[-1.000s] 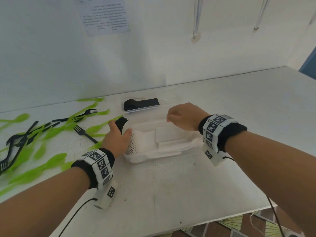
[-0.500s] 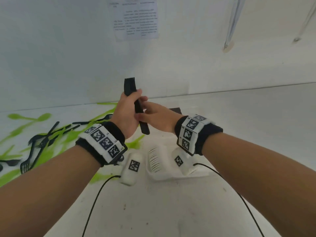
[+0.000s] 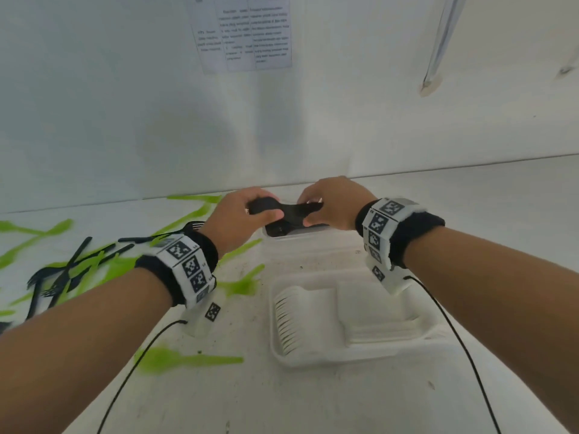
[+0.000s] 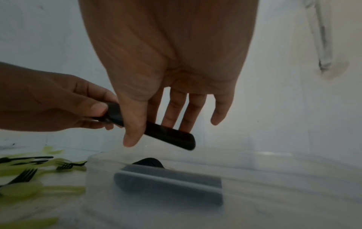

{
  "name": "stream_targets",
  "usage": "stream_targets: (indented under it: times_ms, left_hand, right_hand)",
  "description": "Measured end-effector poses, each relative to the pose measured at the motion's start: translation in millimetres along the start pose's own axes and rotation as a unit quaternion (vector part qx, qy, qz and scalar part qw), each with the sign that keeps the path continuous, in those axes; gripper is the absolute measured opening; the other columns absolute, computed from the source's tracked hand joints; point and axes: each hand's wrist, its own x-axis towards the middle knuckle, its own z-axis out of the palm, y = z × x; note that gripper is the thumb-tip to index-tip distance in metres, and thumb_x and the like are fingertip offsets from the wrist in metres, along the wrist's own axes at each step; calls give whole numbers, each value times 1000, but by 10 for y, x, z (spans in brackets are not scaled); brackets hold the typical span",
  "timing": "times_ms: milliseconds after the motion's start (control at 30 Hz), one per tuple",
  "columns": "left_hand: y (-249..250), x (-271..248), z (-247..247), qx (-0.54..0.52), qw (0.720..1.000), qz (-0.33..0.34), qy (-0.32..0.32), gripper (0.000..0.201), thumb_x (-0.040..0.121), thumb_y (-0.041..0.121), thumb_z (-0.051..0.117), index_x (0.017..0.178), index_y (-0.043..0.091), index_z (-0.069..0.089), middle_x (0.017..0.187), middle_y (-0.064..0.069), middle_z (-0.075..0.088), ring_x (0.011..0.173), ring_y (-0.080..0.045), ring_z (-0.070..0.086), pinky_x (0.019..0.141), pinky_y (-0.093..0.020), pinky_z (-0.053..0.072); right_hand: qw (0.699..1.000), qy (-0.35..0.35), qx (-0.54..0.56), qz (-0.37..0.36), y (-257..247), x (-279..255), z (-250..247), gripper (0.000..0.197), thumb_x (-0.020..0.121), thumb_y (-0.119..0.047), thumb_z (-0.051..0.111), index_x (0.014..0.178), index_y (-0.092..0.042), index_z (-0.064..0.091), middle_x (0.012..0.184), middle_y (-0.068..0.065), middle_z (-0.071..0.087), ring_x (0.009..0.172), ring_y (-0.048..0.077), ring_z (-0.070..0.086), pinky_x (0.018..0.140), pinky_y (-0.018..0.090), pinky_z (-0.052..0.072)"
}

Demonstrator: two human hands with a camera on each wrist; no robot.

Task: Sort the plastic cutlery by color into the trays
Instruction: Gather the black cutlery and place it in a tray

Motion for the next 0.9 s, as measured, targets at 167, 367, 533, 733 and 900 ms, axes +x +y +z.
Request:
stream_targets:
  times_ms: [167, 367, 533, 733, 900]
  left_hand:
    - [-214, 170, 176, 33, 999, -10, -6, 22, 84, 41, 77, 103, 30, 73, 99, 10, 73, 96, -12, 67, 92, -36, 55]
    - [-297, 423, 210, 139, 987, -33, -69, 60, 85, 66, 38, 129, 35, 65, 137, 5, 61, 133, -22, 50, 115, -49, 35]
    - [-370, 621, 191, 249, 956, -24, -152, 54, 82, 37, 58, 136, 31, 57, 152, 1, 44, 141, -20, 39, 118, -45, 32]
    - [-439, 756, 284, 338, 925, 16, -169, 43, 81, 22, 77, 123, 26, 70, 142, -1, 47, 124, -23, 51, 106, -37, 41]
    - [-531, 755, 376, 342, 930, 22, -130, 36, 86, 12, 71, 120, 22, 71, 135, -2, 51, 113, -26, 53, 91, -30, 40]
  right_hand:
    - [999, -18, 9, -27, 62, 160, 134, 33, 88, -50, 69, 119, -40, 66, 111, -15, 68, 102, 15, 61, 92, 40, 52]
    - [992, -53, -114, 1, 204, 368, 153, 17, 90, -43, 67, 105, -37, 71, 93, -11, 61, 92, 19, 62, 72, 34, 50]
    - [983, -129, -131, 11, 252, 482, 213, 14, 87, -40, 69, 97, -34, 77, 87, -6, 70, 82, 21, 66, 72, 34, 57]
    - [980, -140, -135, 39, 196, 605, 254, 11, 87, -30, 73, 97, -30, 77, 89, -5, 69, 82, 21, 67, 64, 27, 46]
    - [973, -153, -170, 25, 145, 752, 331, 21, 83, -31, 74, 101, -21, 71, 97, 1, 71, 83, 22, 68, 56, 24, 44]
